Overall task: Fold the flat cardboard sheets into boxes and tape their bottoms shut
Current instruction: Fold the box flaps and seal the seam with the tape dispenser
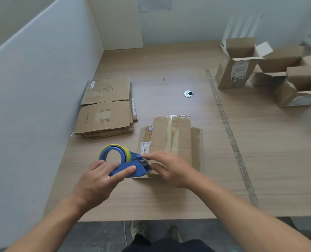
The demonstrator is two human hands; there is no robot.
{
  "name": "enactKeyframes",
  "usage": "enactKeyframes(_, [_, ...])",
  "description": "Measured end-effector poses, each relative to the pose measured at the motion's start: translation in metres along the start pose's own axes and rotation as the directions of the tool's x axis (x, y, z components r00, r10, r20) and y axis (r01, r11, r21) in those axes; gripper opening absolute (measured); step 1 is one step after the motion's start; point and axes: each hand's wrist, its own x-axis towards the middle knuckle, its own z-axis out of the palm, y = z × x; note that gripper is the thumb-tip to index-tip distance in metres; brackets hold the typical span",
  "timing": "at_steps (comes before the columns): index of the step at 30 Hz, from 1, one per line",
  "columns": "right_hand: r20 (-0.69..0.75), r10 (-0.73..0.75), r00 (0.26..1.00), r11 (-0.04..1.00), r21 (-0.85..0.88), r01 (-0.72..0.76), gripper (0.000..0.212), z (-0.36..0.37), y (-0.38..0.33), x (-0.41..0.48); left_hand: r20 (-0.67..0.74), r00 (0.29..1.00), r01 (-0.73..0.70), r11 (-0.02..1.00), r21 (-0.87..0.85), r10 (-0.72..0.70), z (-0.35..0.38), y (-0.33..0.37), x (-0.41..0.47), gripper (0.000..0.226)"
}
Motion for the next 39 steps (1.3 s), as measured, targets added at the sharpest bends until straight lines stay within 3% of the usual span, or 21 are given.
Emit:
enactKeyframes(5, [-0.09,0.011,0.996,0.996,0.091,-0.002,0.045,-0.006,0.005,-0.011,-0.025,0.995,-0.101,0.995,0.017,0.101,-0.004,0.01,0.017,0.066])
enactKeyframes(11, [-0.182,-0.075,0.98,0.992,0.088,0.092,0.029,-0.01,0.012,-0.022,-0.002,0.987,-0.157,0.985,0.069,0.158,-0.008,0.013,0.03,0.073])
enactKeyframes(20, [-0.243,-0.044,0.969,0.99,0.116,0.074,0.013,-0.012,0.012,-0.035,0.032,0.979,-0.203,0.971,0.126,0.2,-0.016,0.02,0.037,0.077])
enactKeyframes(25, [-0.281,-0.019,0.959,0.982,0.175,0.071,0.025,-0.021,0.001,-0.033,0.009,0.964,-0.265,0.954,0.14,0.267,-0.022,0.022,0.042,0.078])
enactKeyframes(28, [-0.19,-0.025,0.982,0.991,0.128,0.05,0.039,-0.029,-0.004,-0.026,0.006,0.958,-0.286,0.95,0.129,0.287,-0.022,0.022,0.046,0.079])
enactKeyframes(34, [0.096,0.062,0.993,0.998,-0.007,-0.062,0.032,-0.041,-0.013,-0.017,0.044,0.941,-0.337,0.928,0.158,0.335,-0.022,0.021,0.043,0.081])
enactKeyframes(39, [0.146,0.05,0.988,0.996,-0.086,-0.038,0.031,-0.043,-0.014,-0.014,0.056,0.936,-0.351,0.922,0.16,0.347,-0.025,0.022,0.044,0.074])
